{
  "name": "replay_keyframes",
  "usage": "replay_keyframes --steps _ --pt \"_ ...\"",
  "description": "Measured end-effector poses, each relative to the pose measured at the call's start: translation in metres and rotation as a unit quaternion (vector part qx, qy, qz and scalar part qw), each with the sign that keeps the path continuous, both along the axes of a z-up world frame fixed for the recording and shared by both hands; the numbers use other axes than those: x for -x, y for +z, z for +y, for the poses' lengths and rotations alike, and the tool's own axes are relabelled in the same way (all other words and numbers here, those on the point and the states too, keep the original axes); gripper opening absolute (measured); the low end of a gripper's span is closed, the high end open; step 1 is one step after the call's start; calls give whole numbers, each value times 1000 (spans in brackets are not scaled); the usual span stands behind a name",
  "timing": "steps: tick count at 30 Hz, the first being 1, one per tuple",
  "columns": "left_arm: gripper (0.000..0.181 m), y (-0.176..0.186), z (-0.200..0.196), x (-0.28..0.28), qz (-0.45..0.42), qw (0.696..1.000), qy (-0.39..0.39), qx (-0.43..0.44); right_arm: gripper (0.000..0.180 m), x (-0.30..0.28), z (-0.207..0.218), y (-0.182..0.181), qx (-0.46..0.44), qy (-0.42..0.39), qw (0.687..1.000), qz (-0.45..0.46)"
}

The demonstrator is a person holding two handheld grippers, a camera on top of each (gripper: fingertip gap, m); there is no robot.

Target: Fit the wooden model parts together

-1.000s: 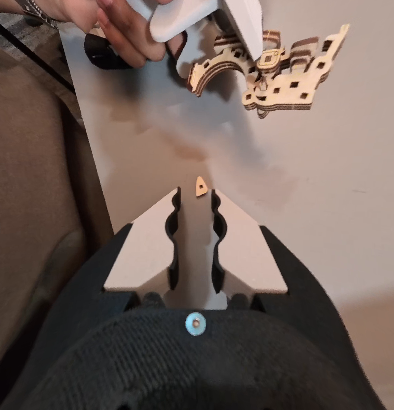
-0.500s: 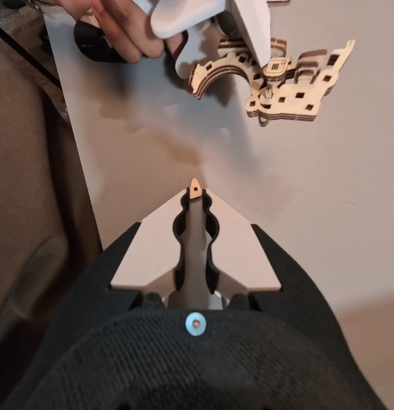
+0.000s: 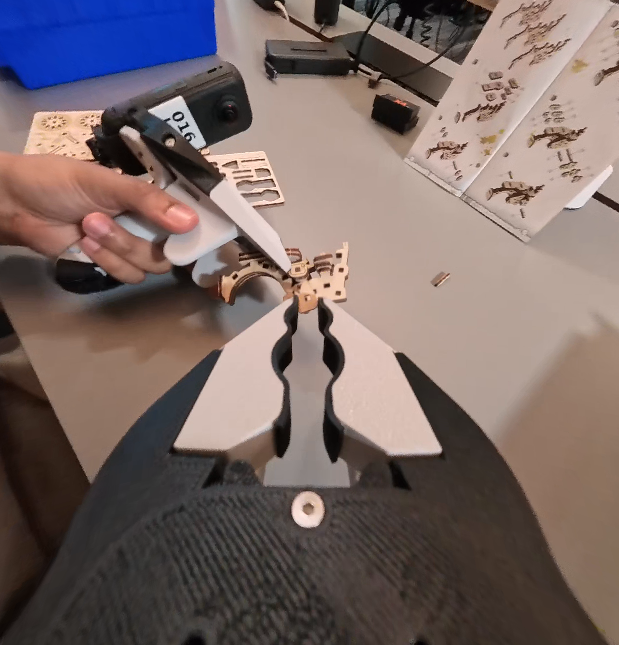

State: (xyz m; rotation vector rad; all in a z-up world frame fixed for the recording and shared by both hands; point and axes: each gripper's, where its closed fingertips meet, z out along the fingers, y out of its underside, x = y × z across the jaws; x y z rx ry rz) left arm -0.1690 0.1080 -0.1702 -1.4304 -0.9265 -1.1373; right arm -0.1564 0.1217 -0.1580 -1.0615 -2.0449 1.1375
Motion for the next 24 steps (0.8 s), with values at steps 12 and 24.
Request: replay_keyframes --steps 12,24 --pt "16 -1 0 0 4 1000 1 3 9 6 -9 -1 -4 -13 1000 3" --pt "16 -1 0 0 3 1000 0 3 9 7 -10 -6 -3 -13 1000 -4"
